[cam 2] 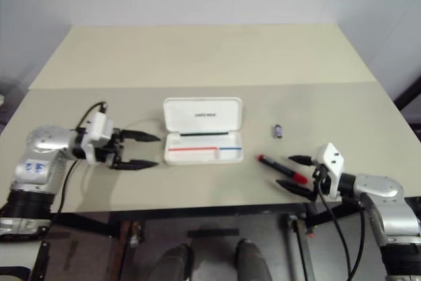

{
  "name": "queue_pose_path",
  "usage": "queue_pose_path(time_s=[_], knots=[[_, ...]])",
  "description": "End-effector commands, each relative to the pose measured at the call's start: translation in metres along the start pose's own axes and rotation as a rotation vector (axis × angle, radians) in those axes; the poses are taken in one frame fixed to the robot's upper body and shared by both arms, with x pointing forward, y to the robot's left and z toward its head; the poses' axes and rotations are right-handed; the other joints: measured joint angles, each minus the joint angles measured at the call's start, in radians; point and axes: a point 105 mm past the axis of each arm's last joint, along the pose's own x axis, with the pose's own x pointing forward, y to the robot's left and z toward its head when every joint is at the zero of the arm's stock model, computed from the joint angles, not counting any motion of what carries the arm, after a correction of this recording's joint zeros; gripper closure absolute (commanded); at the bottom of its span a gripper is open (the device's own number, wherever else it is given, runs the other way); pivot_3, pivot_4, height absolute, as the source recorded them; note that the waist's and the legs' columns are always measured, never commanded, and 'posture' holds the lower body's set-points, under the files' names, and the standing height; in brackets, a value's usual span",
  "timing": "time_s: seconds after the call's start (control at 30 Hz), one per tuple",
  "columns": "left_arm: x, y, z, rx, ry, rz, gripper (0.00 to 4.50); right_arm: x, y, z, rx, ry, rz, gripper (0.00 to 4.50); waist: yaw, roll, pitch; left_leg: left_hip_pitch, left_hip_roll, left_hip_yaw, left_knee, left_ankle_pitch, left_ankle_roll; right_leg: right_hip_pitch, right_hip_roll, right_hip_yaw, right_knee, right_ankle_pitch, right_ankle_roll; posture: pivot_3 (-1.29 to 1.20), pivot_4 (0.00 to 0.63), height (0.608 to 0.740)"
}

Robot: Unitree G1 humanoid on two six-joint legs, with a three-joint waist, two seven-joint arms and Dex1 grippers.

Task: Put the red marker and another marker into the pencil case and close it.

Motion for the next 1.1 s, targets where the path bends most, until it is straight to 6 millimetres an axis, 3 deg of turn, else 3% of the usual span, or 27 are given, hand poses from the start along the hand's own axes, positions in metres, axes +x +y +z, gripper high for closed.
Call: queue_pose_path(time_s=[0.03,0.1,0.2,0.4,0.53,0.8,0.93,1.1], knots=[[-0.009,0.005,0.004,0.039,0.007,0.041,1.26,0.0,-0.004,-0.008,0.001,0.016,0.0,0.18,0.001,-0.001,0.0,0.0,0.0,0.0,0.0,0.0,0.0,0.0,0.0,0.0,0.0,0.0,0.0,0.0,0.15,0.74],[-0.009,0.005,0.005,0.045,0.013,0.048,1.25,0.0,-0.005,-0.012,0.012,0.015,0.007,0.6,0.002,-0.001,0.0,0.0,0.0,0.0,0.002,0.0,0.0,0.001,0.0,0.0,-0.001,0.001,0.001,0.0,0.15,0.74],[-0.01,0.006,0.006,0.049,0.019,0.056,1.25,0.0,-0.005,-0.013,0.0,0.012,0.016,1.73,0.004,-0.001,0.0,0.0,0.0,0.0,0.001,0.0,0.0,0.001,0.0,0.0,0.0,0.001,0.001,0.0,0.15,0.74],[-0.007,0.002,0.007,0.05,0.025,0.058,1.25,0.01,0.0,0.007,-0.102,-0.054,0.051,3.79,-0.001,-0.001,0.0,0.0,0.001,-0.001,-0.001,0.0,-0.001,0.0,0.0,-0.001,0.0,0.0,0.0,0.0,0.15,0.74],[-0.006,0.003,0.008,0.046,0.021,0.063,1.25,0.014,0.007,0.02,-0.143,-0.087,0.086,3.89,-0.004,0.0,0.0,0.0,0.001,0.0,0.0,0.0,-0.001,0.0,0.0,-0.001,0.0,0.0,0.0,0.0,0.15,0.74],[-0.009,0.004,0.004,0.026,0.017,0.102,1.25,0.03,0.02,0.083,-0.323,-0.182,0.183,3.89,-0.02,0.0,0.0,0.0,0.001,-0.001,0.0,0.0,-0.001,0.0,0.0,0.0,0.002,0.0,0.0,0.0,0.15,0.74],[-0.01,-0.001,-0.002,-0.029,0.027,0.111,1.25,0.061,0.014,0.106,-0.459,-0.125,0.196,3.89,-0.024,0.0,0.0,0.0,0.001,0.0,0.0,0.0,-0.001,-0.001,0.0,0.0,0.002,0.0,0.0,0.0,0.15,0.74],[-0.005,0.003,0.003,0.005,-0.014,0.152,1.25,0.106,0.009,0.127,-0.552,-0.1,0.191,3.89,-0.021,0.0,0.0,-0.001,0.001,-0.001,-0.001,0.0,-0.002,-0.003,0.0,-0.001,0.002,0.0,0.0,0.0,0.15,0.74]])
